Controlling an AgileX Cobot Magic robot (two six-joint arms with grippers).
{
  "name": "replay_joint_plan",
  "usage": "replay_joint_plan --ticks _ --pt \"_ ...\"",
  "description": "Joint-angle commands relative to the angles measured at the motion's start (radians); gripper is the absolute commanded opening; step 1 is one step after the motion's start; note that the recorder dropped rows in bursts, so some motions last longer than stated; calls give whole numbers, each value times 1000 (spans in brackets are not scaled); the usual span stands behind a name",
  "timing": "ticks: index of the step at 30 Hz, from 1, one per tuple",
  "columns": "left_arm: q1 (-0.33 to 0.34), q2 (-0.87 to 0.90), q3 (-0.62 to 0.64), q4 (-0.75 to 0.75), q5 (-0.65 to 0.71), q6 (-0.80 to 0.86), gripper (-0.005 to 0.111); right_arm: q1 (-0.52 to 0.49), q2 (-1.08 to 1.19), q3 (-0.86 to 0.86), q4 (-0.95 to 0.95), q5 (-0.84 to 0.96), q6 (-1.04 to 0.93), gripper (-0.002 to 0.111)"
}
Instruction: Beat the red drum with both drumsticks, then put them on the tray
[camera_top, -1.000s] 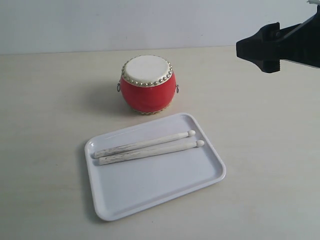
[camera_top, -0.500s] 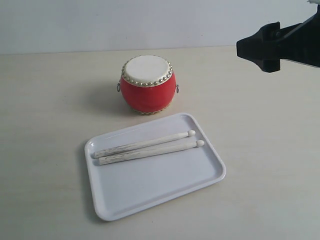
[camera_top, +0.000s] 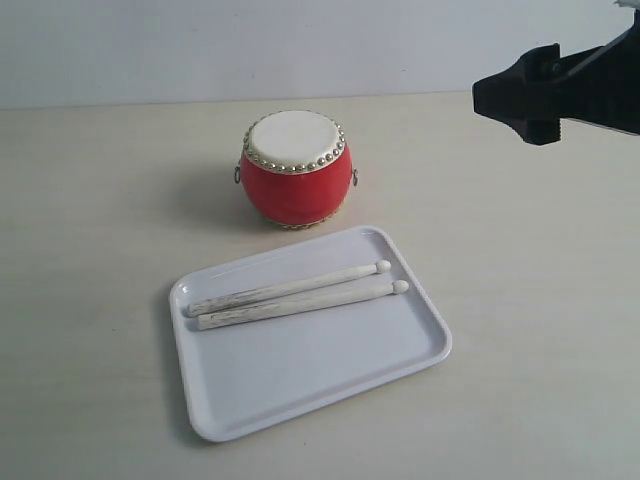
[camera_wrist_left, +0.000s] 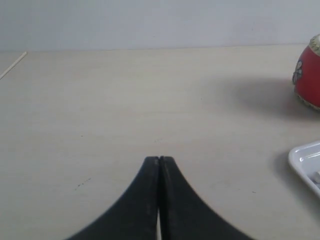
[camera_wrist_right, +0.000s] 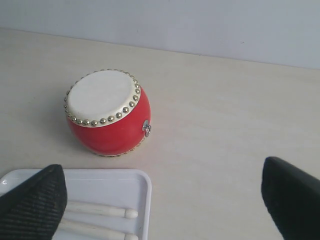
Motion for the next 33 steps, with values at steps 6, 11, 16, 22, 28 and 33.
replay_joint_plan --ticks 6,11,16,22,28,33 --pt "3 -5 4 -1 -15 2 0 -5 2 2 -5 -10 4 105" --pt "3 -5 4 -1 -15 2 0 -5 2 2 -5 -10 4 105" --pt "3 -5 4 -1 -15 2 0 -5 -21 2 -5 -10 5 105" --pt "3 -5 4 -1 -15 2 0 -5 -350 2 -47 -37 -59 105" --pt "3 -5 4 -1 -13 2 0 -5 -806 2 -68 -54 -55 105" --pt "3 -5 4 -1 -13 2 0 -5 -1039 2 -68 -54 -50 105"
